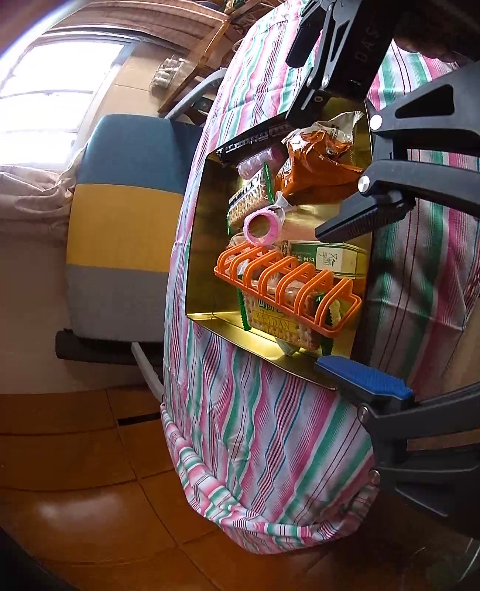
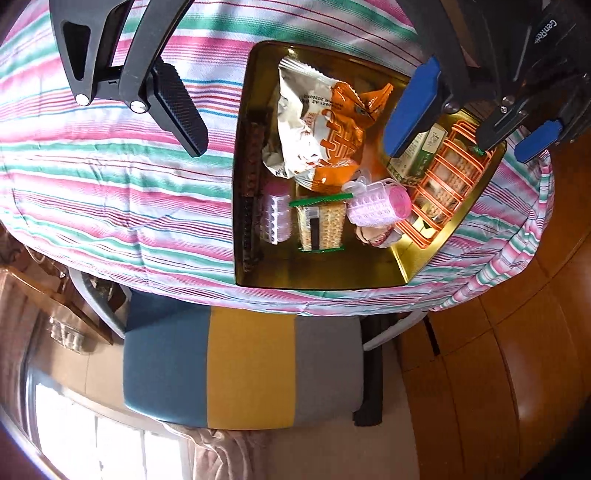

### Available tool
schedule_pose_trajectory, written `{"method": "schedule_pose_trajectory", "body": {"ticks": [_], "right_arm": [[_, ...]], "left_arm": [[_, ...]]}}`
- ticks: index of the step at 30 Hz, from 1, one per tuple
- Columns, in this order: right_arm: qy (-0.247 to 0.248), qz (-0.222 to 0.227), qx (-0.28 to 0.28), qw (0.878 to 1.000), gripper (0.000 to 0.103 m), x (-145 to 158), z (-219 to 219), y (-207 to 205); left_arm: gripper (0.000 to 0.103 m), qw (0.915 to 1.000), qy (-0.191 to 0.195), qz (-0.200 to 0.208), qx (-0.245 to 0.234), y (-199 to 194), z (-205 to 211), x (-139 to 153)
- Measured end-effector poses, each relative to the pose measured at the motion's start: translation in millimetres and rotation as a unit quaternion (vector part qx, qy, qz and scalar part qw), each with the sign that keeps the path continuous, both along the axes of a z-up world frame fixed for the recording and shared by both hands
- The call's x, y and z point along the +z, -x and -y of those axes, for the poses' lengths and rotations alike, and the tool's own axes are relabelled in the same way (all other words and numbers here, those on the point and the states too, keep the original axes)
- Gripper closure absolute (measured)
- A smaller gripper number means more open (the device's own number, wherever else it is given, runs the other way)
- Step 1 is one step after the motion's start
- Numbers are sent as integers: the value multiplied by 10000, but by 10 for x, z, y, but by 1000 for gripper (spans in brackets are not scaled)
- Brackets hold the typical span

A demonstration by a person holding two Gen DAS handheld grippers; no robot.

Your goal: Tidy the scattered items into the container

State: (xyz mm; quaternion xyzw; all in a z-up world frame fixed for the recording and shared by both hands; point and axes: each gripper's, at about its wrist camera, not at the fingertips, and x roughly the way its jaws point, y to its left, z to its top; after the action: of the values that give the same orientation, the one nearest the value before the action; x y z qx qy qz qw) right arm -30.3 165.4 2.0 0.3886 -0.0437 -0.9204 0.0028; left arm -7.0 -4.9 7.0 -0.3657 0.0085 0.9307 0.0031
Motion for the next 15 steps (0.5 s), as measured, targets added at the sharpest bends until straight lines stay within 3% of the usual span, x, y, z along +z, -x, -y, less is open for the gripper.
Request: {"method": "schedule_pose_trajectory", "body": {"ticks": [6,10,15], "right_arm": [[-168,-98,-133,9997,1,25,11,-139],[-219,-81,-88,9997,1,18,51,-184],[-297,-96,6,9995,1,13,132,-200]], "left_arm": [[41,9990,170,-134,394,-118,5,72],[55,9992,135,4,372,-115,5,69],[57,9993,194,154,291,-115,-40,22]]}}
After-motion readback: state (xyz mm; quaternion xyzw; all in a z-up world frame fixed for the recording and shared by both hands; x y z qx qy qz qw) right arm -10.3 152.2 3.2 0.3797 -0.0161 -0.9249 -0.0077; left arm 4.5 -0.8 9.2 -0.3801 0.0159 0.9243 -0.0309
